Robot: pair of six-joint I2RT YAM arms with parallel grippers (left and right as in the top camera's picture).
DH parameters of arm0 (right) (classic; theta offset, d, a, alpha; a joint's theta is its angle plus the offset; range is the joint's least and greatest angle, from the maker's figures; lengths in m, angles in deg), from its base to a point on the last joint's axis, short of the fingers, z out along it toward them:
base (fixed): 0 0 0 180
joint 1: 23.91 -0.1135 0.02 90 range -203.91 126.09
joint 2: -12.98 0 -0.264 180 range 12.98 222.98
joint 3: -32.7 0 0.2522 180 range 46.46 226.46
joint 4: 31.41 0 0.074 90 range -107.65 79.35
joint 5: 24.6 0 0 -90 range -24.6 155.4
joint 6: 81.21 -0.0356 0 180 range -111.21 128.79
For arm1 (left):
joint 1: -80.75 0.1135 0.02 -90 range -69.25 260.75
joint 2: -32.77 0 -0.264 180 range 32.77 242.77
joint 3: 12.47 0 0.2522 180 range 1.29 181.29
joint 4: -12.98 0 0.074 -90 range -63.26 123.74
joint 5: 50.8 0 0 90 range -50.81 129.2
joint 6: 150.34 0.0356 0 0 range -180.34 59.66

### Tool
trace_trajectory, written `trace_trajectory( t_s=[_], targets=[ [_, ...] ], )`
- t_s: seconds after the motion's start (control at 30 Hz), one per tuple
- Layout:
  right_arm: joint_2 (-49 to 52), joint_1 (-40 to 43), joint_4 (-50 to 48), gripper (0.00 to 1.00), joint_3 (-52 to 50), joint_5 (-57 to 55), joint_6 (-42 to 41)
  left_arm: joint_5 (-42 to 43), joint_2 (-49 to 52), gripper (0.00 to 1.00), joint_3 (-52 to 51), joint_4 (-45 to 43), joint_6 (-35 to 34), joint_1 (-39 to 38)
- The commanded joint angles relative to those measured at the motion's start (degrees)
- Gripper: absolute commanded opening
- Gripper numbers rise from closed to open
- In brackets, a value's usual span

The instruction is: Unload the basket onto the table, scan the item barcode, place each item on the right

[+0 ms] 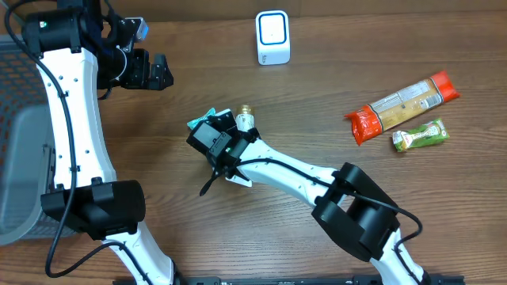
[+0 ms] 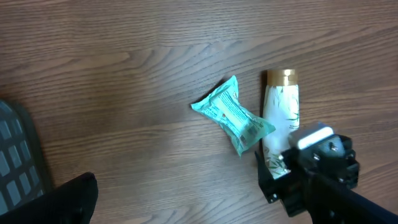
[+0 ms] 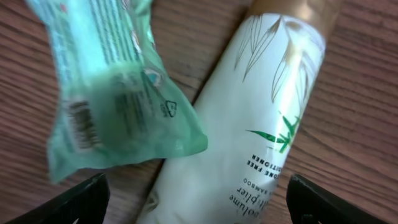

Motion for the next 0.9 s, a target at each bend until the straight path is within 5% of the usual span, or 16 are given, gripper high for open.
trace_trajectory(
  t_s=[0.0, 0.33, 0.6, 0.87],
  targets=[
    [1.95, -0.35, 0.39, 0.89, -0.35, -1.36, 1.62, 0.63, 0.61, 1.0, 0.35, -0.04, 1.03, 0.07],
    [2.14, -0.79, 8.44, 0.51, -0.33, -1.11, 2.16, 0.63, 0.61, 1.0, 0.35, -0.04, 1.03, 0.07],
    [1.92, -0.79, 12.2, 0.06, 2.1, -1.4, 2.19, 0.63, 0.61, 1.0, 0.35, -0.04, 1.03, 0.07],
    [-3.72, 1.4, 16.04, 0.04, 7.37, 9.49, 1.99, 0.63, 0.61, 0.99, 0.35, -0.04, 1.03, 0.07]
  ],
)
